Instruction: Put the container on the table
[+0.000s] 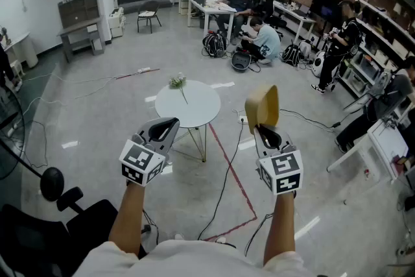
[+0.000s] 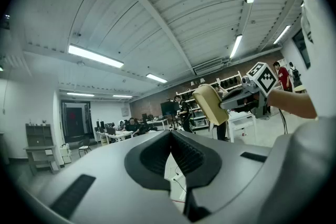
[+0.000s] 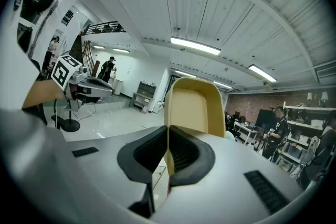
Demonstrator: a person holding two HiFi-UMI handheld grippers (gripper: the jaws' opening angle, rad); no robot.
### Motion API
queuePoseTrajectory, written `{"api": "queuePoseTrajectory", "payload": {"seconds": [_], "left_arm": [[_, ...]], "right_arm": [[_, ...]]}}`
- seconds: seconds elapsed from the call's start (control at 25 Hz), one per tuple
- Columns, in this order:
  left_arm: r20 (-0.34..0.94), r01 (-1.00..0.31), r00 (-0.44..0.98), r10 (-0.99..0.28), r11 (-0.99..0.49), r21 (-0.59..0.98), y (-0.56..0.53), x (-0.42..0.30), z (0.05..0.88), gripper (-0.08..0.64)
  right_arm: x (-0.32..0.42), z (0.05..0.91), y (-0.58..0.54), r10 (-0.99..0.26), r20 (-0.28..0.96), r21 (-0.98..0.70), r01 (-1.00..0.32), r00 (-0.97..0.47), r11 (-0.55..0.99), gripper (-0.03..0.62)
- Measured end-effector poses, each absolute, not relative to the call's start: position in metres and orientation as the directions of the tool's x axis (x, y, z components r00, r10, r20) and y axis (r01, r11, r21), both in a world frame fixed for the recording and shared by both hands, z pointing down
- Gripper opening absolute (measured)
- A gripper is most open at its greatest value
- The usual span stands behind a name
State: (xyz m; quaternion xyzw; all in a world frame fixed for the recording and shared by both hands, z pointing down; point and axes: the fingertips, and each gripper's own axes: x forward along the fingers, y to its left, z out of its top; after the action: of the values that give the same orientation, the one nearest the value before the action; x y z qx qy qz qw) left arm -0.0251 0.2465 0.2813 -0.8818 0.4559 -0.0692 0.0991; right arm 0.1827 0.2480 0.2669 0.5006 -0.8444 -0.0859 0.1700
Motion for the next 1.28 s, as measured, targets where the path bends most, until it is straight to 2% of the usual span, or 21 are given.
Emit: {"api": "queuePoseTrajectory", "payload": {"seconds": [0.36, 0.64, 0.84, 1.0, 1.28], "left_arm": [[0.038, -0.800, 0.559, -0.828, -0.551, -0.240, 0.245, -0.042, 0.279, 0.018], [0.020, -0.831, 0.507, -0.861, -0.495, -0.253, 0.211, -0.010, 0.282, 0.018], [0.028, -0.860, 0.458, -0.888, -0.451, -0.238, 0.183, 0.017, 0.299, 0.018], [0.046, -0.866, 0.446, -0.894, -0.444, -0.232, 0.153, 0.030, 0.310, 0.018], [0.085, -0.854, 0.452, -0.888, -0.459, -0.247, 0.059, 0.023, 0.336, 0.018]], "right_arm": [[0.169, 0.263, 0.245, -0.864, 0.193, 0.310, -0.806, -0.465, 0.504, 0.020], [0.207, 0.266, 0.210, -0.842, 0.163, 0.292, -0.791, -0.514, 0.538, 0.023], [0.247, 0.283, 0.175, -0.822, 0.184, 0.261, -0.779, -0.539, 0.570, 0.023], [0.265, 0.295, 0.141, -0.796, 0.193, 0.183, -0.776, -0.574, 0.604, 0.023], [0.257, 0.318, 0.052, -0.791, 0.213, 0.153, -0.780, -0.573, 0.606, 0.023]]}}
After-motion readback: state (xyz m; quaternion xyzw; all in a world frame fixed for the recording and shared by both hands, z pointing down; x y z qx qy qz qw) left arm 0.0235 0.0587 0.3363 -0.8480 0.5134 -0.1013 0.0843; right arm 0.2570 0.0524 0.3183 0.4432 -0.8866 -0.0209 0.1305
